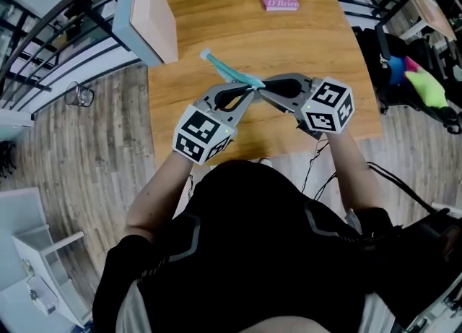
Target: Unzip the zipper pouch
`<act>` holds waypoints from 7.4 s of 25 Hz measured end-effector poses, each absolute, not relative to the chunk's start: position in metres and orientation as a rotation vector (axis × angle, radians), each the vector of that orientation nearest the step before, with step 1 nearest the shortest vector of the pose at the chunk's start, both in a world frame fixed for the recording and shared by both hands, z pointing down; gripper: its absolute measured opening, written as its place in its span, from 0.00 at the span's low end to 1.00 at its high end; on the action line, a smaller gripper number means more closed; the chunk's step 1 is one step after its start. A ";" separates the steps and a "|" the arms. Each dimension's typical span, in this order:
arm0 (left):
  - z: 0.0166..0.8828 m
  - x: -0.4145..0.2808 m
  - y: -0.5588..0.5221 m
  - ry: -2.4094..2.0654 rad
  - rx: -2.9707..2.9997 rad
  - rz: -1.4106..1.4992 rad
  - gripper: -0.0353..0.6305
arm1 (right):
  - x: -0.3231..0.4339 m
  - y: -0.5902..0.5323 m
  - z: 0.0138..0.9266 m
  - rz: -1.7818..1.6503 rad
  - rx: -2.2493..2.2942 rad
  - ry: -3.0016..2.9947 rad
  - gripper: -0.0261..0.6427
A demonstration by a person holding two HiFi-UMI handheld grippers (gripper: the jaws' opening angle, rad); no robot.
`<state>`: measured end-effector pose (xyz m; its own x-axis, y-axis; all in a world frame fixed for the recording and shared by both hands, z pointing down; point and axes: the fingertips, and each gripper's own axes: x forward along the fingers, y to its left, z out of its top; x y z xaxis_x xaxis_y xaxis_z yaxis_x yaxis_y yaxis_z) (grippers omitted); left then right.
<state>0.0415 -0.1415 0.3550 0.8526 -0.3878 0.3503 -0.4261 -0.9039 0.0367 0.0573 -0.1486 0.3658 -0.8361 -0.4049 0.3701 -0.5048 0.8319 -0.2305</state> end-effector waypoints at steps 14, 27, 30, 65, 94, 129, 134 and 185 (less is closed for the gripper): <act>0.349 0.034 -0.146 -0.680 2.836 0.444 0.10 | 0.052 -0.148 0.359 0.316 0.611 -2.615 0.12; 0.352 0.023 -0.146 -0.663 2.767 0.398 0.10 | 0.040 -0.144 0.363 0.298 0.522 -2.544 0.11; 0.355 0.020 -0.148 -0.657 2.780 0.431 0.10 | 0.037 -0.146 0.366 0.322 0.506 -2.538 0.11; 0.376 -0.051 -0.221 -0.951 2.647 0.654 0.10 | 0.068 -0.179 0.393 0.333 0.622 -2.462 0.11; 0.425 -0.046 -0.298 -1.103 2.482 0.643 0.10 | 0.114 -0.298 0.456 0.392 1.014 -2.350 0.11; 0.649 -0.069 -0.191 -0.811 2.112 1.158 0.10 | 0.092 -0.179 0.665 0.989 0.581 -2.050 0.12; 0.654 -0.068 -0.189 -0.785 2.099 1.148 0.10 | 0.094 -0.179 0.666 1.033 0.604 -2.038 0.12; 0.262 -0.078 -0.239 -1.353 2.639 0.153 0.10 | 0.160 -0.214 0.256 0.310 1.469 -2.659 0.05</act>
<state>-0.0781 -0.2395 0.2616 0.5824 -0.7952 0.1688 -0.8128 -0.5730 0.1053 0.1597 -0.2141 0.2557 -0.5338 -0.8275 0.1741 -0.8453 0.5172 -0.1340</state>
